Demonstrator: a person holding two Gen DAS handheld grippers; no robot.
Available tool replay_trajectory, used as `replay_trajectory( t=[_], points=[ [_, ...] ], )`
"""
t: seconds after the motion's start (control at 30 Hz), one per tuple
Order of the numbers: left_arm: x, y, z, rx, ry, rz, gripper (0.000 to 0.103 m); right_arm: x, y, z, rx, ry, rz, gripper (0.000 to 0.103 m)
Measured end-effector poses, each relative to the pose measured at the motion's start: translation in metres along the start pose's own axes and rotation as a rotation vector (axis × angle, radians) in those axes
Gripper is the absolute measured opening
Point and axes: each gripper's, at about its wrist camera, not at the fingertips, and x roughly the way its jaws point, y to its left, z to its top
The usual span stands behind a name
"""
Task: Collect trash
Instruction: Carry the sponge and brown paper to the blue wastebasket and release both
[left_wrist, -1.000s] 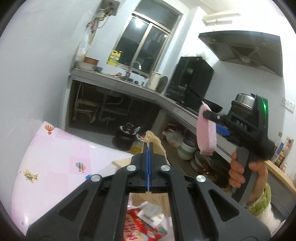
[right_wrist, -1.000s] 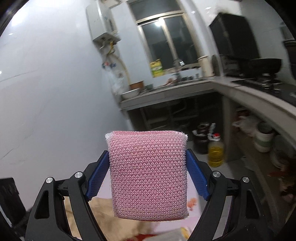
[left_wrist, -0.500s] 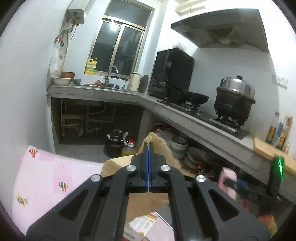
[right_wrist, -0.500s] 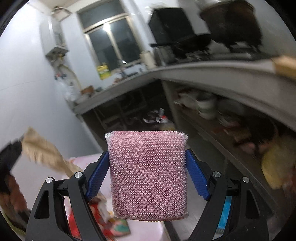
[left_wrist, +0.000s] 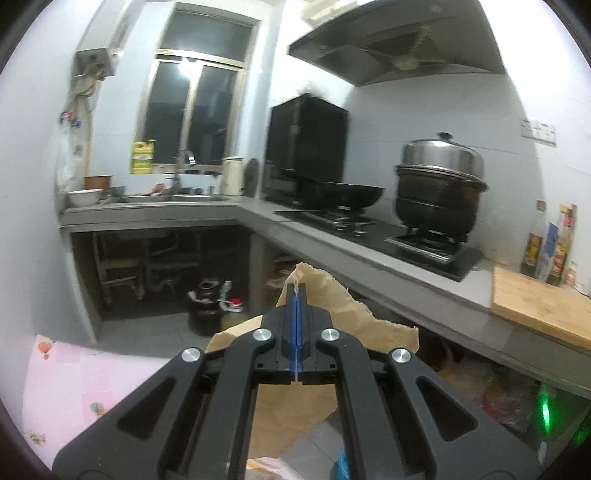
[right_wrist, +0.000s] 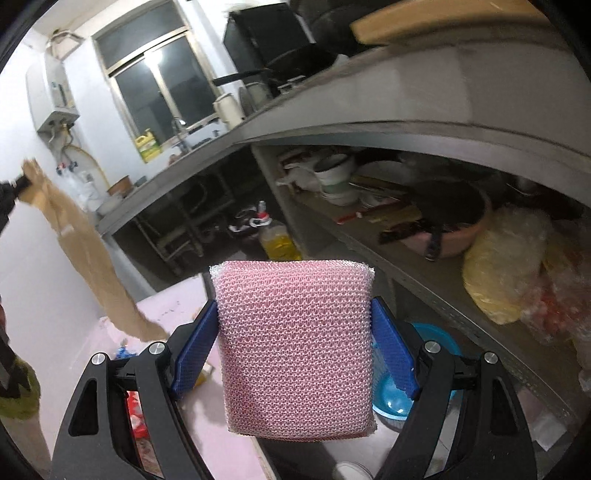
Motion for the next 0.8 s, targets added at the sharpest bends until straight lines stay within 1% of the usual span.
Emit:
replay_trajectory(
  t=[0.1, 0.2, 0.33, 0.4, 0.53, 0.63, 0.8],
  points=[
    [0.01, -0.025, -0.006, 0.008, 0.02, -0.049, 0.0, 0.0, -0.015, -0.005, 0.02, 0.01, -0.022, 0.079],
    [0.025, -0.048, -0.018, 0.008, 0.065, -0.099, 0.0, 0.004, -0.032, -0.009, 0.038, 0.021, -0.048, 0.079],
    [0.052, -0.078, -0.043, -0.001, 0.154, -0.172, 0.0, 0.007, -0.049, -0.014, 0.064, 0.032, -0.077, 0.079],
    [0.062, -0.087, -0.054, -0.009, 0.189, -0.198, 0.0, 0.01, -0.059, -0.018, 0.079, 0.04, -0.096, 0.079],
    [0.091, -0.113, -0.087, -0.018, 0.282, -0.249, 0.0, 0.015, -0.08, -0.025, 0.103, 0.056, -0.144, 0.079],
    [0.115, -0.128, -0.116, -0.024, 0.371, -0.273, 0.0, 0.02, -0.098, -0.032, 0.125, 0.074, -0.175, 0.079],
    [0.155, -0.147, -0.163, -0.005, 0.505, -0.268, 0.0, 0.035, -0.127, -0.048, 0.169, 0.116, -0.224, 0.079]
  ],
)
